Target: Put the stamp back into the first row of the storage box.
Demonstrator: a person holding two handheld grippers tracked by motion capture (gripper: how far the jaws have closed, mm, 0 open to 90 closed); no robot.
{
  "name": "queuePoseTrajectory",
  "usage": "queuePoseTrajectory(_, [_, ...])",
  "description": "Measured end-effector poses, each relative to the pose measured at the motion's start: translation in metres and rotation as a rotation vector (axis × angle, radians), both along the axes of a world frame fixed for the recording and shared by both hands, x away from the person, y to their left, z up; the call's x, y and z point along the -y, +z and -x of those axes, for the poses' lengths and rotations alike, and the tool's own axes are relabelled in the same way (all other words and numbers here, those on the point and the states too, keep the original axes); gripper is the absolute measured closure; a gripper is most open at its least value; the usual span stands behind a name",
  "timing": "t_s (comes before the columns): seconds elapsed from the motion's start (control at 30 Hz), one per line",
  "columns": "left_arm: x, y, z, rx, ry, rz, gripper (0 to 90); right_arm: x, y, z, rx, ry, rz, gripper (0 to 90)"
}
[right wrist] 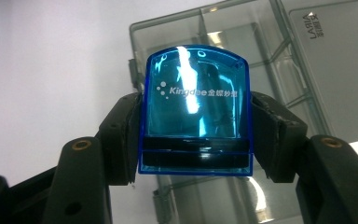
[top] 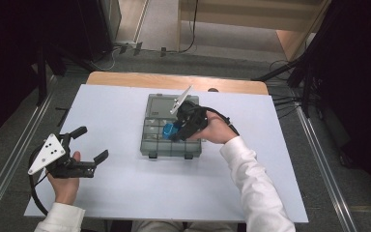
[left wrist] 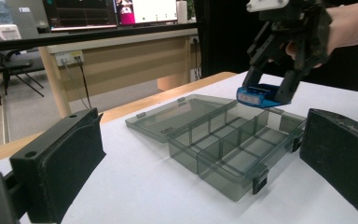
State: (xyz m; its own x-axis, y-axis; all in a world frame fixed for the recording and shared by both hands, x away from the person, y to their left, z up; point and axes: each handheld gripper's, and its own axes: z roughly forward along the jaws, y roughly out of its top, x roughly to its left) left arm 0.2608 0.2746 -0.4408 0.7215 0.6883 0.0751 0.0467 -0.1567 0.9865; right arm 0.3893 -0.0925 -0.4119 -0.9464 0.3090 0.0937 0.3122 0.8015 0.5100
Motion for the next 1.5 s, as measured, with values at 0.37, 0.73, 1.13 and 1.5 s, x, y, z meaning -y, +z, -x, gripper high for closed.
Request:
queuePoseTrajectory(0.37, [0.000, 0.000, -0.001, -0.004, -0.002, 0.004, 0.0, 0.002, 0.000, -0.030, -0.034, 0.038, 0.049, 41.6])
queuePoseTrajectory(0.73, [-0.001, 0.000, -0.002, -0.005, -0.002, 0.013, 0.0, 0.007, -0.019, -0.052, -0.067, 0.015, 0.075, 41.6])
queuePoseTrajectory(1.13, [0.000, -0.001, -0.002, -0.006, -0.003, 0.012, 0.0, 0.008, -0.027, -0.056, -0.035, 0.022, 0.093, 40.4])
queuePoseTrajectory(1.5, [0.000, -0.001, -0.003, -0.005, -0.001, 0.013, 0.0, 0.010, -0.015, -0.048, 0.033, -0.031, 0.077, 15.0])
